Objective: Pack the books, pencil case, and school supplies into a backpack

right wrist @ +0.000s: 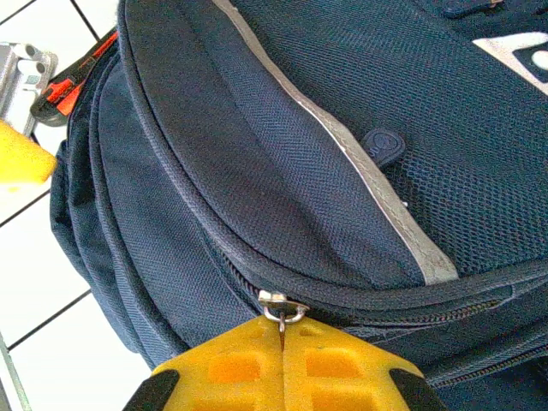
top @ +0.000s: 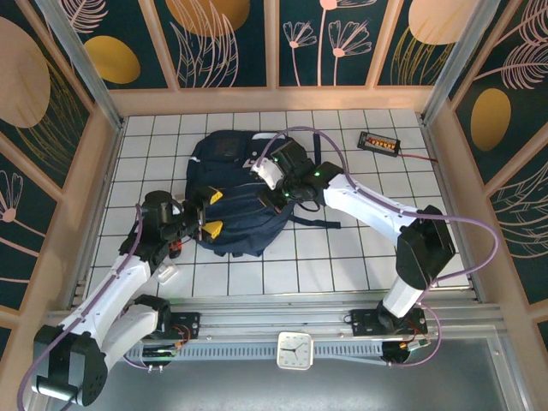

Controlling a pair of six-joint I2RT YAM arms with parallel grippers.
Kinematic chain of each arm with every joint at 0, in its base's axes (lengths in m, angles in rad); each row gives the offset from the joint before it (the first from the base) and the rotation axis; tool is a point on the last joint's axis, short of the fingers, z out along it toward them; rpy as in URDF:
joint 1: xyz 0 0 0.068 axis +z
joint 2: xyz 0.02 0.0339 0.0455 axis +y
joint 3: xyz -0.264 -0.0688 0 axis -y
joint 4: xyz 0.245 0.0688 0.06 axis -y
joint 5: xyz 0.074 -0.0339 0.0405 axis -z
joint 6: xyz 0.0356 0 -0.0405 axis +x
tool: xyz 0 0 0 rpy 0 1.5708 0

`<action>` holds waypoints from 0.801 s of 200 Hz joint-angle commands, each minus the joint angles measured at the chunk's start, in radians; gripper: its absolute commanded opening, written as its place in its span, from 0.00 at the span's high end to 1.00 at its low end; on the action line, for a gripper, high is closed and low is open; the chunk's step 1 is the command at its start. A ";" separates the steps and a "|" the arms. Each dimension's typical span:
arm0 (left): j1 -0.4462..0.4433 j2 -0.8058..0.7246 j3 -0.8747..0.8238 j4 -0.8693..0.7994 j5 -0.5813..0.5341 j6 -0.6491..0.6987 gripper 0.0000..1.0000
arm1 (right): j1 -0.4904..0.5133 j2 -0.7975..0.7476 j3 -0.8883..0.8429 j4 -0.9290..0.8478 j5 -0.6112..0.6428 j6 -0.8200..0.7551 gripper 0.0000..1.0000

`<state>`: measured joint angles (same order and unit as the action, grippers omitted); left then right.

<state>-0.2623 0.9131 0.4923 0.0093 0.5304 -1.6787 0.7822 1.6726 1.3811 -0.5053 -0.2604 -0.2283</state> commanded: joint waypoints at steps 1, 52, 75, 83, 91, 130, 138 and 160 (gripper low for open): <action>-0.007 0.026 -0.027 0.080 -0.004 -0.044 0.15 | 0.024 0.007 0.051 0.051 -0.021 0.017 1.00; -0.015 0.090 -0.023 0.114 0.007 -0.046 0.17 | 0.044 0.019 0.064 0.056 -0.017 0.032 1.00; -0.015 0.117 -0.033 0.136 0.001 -0.045 0.19 | 0.051 0.025 0.077 0.047 -0.016 0.033 1.00; -0.015 0.126 -0.039 0.143 -0.002 -0.042 0.20 | 0.052 0.026 0.080 0.046 -0.016 0.034 1.00; -0.015 0.133 -0.043 0.147 -0.008 -0.041 0.21 | 0.054 0.027 0.084 0.045 -0.016 0.038 1.00; -0.015 0.144 -0.043 0.143 -0.049 -0.013 0.39 | 0.070 0.028 0.078 0.042 -0.019 0.047 1.00; -0.015 0.145 -0.042 0.141 -0.053 -0.006 0.45 | 0.072 0.028 0.075 0.041 -0.020 0.047 1.00; -0.015 0.138 -0.054 0.130 -0.063 0.017 0.72 | 0.072 0.021 0.060 0.040 -0.015 0.044 1.00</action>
<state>-0.2737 1.0485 0.4557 0.1230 0.4919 -1.6974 0.8330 1.7027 1.4075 -0.5056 -0.2520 -0.1955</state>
